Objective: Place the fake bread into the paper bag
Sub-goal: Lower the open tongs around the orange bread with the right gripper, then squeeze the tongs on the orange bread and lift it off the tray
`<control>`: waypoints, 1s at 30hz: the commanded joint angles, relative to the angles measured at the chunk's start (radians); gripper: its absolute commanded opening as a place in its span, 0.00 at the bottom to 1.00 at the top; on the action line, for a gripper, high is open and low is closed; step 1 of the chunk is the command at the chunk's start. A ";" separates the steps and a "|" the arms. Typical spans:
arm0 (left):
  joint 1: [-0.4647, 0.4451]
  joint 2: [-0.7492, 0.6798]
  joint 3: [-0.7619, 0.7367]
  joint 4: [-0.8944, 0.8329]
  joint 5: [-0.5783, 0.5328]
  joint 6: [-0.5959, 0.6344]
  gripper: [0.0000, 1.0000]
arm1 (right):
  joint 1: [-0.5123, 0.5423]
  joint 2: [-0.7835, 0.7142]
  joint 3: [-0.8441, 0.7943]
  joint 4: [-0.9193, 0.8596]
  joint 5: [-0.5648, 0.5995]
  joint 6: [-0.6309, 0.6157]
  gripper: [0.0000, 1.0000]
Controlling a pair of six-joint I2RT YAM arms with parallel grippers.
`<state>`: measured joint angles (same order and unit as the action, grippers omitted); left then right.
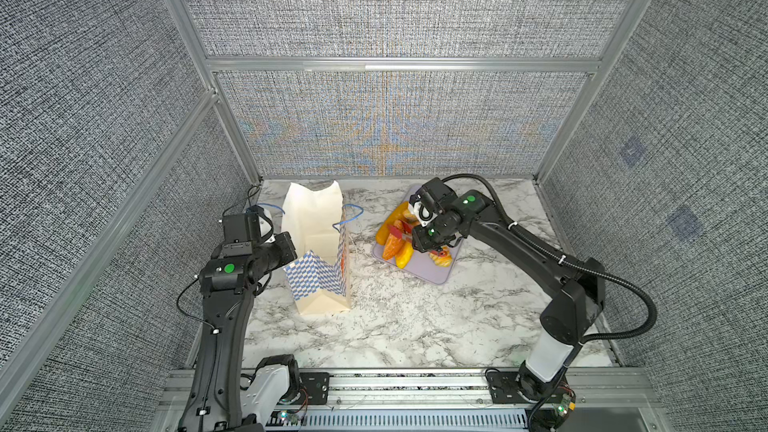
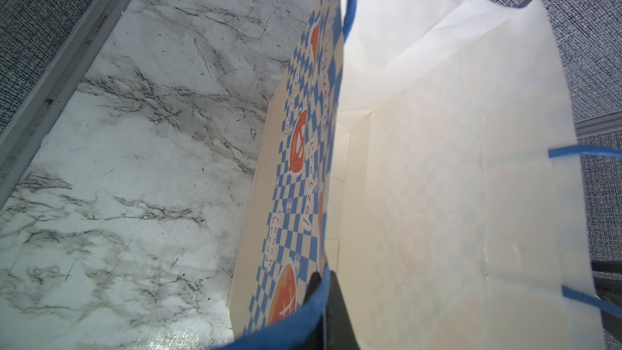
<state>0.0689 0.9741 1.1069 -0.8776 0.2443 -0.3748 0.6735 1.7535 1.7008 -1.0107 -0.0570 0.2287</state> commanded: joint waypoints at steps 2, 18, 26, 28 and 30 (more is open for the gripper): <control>0.002 -0.001 -0.002 0.015 -0.003 -0.001 0.00 | 0.000 -0.019 -0.006 0.018 0.006 0.012 0.41; 0.001 0.006 0.013 0.016 0.001 -0.001 0.00 | 0.000 -0.075 -0.017 0.018 0.002 0.029 0.38; 0.001 0.002 0.016 0.007 -0.002 0.003 0.00 | 0.000 -0.112 -0.010 0.009 0.022 0.041 0.37; 0.002 -0.002 0.018 0.007 -0.005 0.003 0.00 | 0.000 -0.125 -0.009 0.009 0.023 0.046 0.37; 0.002 -0.004 0.018 0.006 -0.006 0.002 0.00 | 0.000 -0.139 -0.007 0.010 0.023 0.047 0.37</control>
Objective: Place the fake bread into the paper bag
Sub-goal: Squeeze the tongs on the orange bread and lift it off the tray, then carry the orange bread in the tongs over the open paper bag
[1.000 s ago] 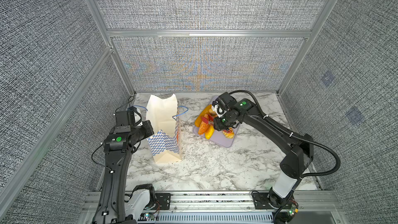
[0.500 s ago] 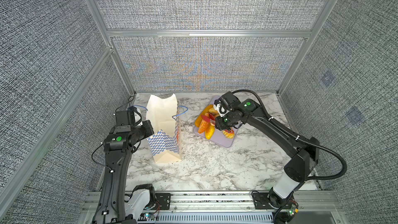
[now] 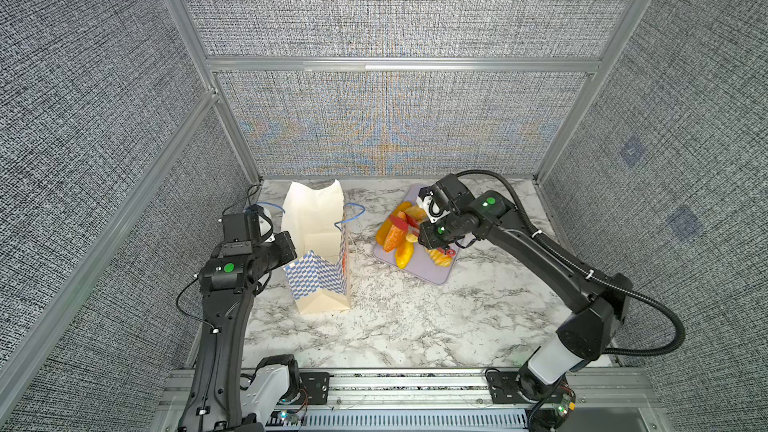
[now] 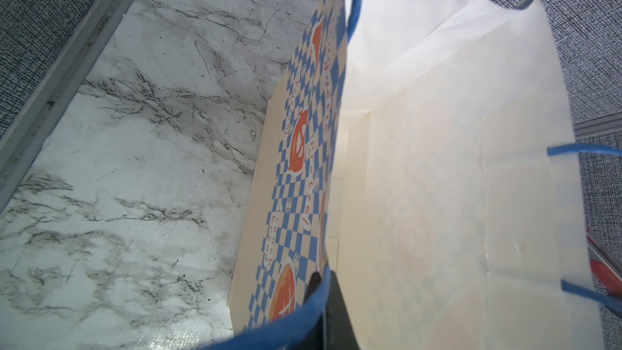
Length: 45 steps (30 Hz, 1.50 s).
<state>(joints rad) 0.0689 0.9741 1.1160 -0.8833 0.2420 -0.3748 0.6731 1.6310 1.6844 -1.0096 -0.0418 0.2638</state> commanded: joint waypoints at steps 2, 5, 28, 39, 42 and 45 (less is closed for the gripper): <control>0.002 -0.006 0.008 0.011 -0.006 0.001 0.03 | 0.000 -0.030 0.009 0.011 0.011 0.016 0.37; 0.002 -0.009 0.008 0.009 -0.007 0.000 0.08 | -0.001 -0.056 0.005 0.024 0.018 0.018 0.36; 0.002 -0.037 0.018 0.005 -0.035 0.000 0.38 | -0.001 -0.112 0.208 0.005 0.037 0.011 0.35; 0.002 -0.038 0.018 0.004 -0.029 0.004 0.14 | 0.001 -0.075 0.348 0.011 -0.010 0.017 0.35; 0.002 -0.040 0.018 0.005 -0.027 0.004 0.11 | 0.003 -0.069 0.384 0.019 -0.010 0.019 0.35; 0.002 -0.037 0.018 0.005 -0.027 0.005 0.08 | 0.003 -0.061 0.414 0.030 -0.008 0.018 0.35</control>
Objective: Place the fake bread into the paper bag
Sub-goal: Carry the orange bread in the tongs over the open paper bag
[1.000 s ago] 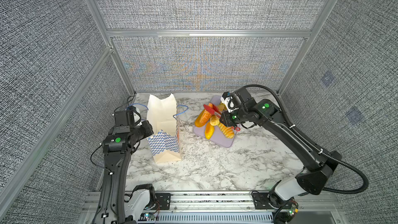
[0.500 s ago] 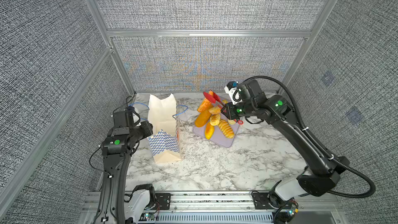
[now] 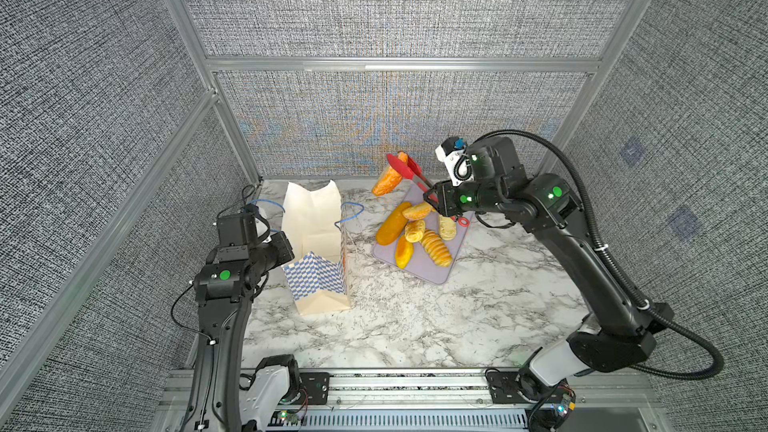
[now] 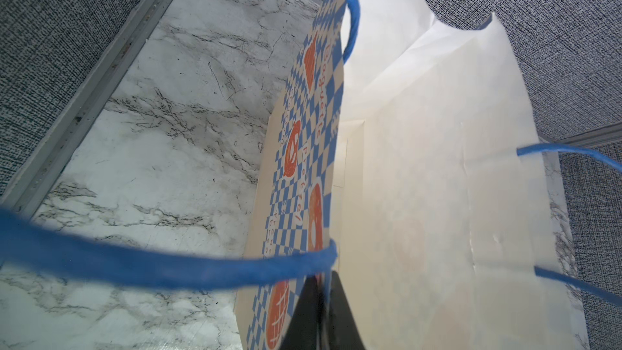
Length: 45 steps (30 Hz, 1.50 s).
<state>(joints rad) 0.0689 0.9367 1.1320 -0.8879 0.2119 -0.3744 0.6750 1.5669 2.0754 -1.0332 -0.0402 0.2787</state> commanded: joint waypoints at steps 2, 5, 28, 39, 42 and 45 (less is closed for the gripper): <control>0.001 0.001 0.002 0.010 0.006 0.004 0.07 | 0.002 0.009 0.043 0.058 -0.015 0.001 0.35; 0.001 0.002 0.001 0.013 0.009 0.004 0.06 | 0.007 0.020 0.059 0.070 -0.037 0.001 0.35; 0.002 0.007 -0.001 0.018 0.020 0.002 0.03 | 0.197 0.208 0.294 0.084 -0.117 -0.116 0.35; 0.002 0.007 -0.005 0.023 0.026 -0.001 0.02 | 0.245 0.330 0.391 0.000 -0.044 -0.171 0.35; 0.002 0.007 -0.006 0.023 0.027 -0.001 0.02 | 0.251 0.351 0.390 -0.017 -0.033 -0.188 0.35; 0.002 0.006 -0.007 0.026 0.026 -0.001 0.02 | 0.266 0.366 0.385 -0.026 -0.017 -0.208 0.35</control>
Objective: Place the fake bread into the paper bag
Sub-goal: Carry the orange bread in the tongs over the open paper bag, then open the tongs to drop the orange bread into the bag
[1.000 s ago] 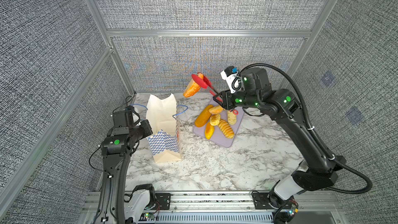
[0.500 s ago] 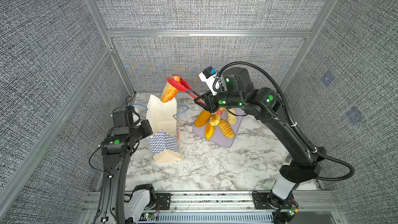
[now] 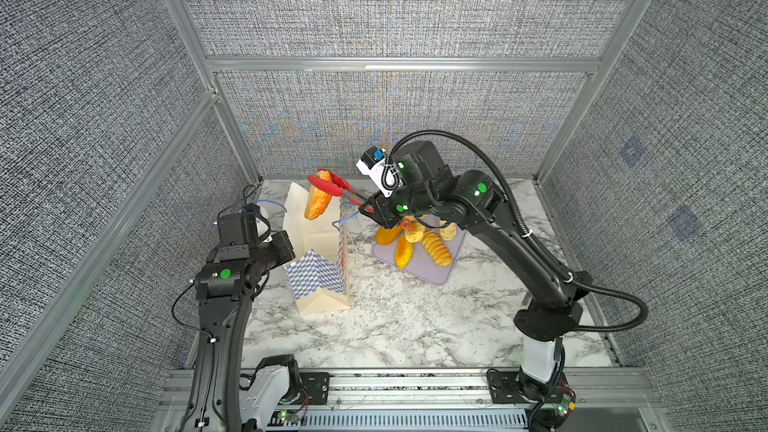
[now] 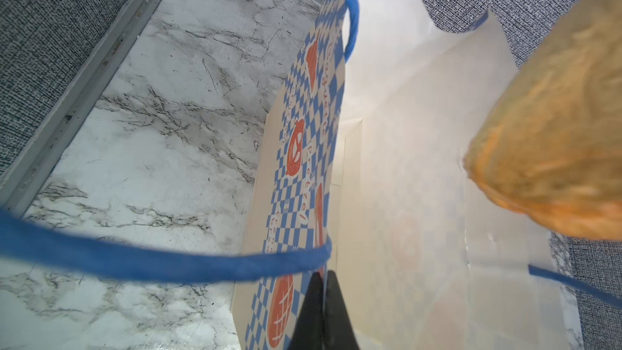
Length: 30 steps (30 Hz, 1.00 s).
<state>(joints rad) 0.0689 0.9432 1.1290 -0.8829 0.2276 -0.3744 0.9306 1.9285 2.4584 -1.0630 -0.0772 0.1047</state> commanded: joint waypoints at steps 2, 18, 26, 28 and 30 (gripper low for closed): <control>0.002 0.000 -0.005 0.021 0.012 -0.002 0.02 | 0.019 0.015 0.001 -0.005 0.026 -0.044 0.35; 0.001 -0.001 -0.009 0.021 0.015 -0.004 0.02 | 0.046 0.046 -0.032 -0.039 0.064 -0.068 0.36; 0.002 -0.005 -0.008 0.019 0.013 -0.005 0.02 | 0.048 0.046 -0.035 -0.035 0.067 -0.067 0.46; 0.001 -0.004 -0.009 0.018 0.013 -0.005 0.02 | 0.050 0.045 -0.037 -0.035 0.068 -0.067 0.49; 0.002 -0.005 -0.007 0.019 0.013 -0.005 0.02 | 0.049 0.043 -0.039 -0.034 0.069 -0.067 0.51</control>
<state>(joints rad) 0.0689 0.9405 1.1213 -0.8700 0.2352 -0.3779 0.9783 1.9781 2.4203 -1.1187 -0.0090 0.0441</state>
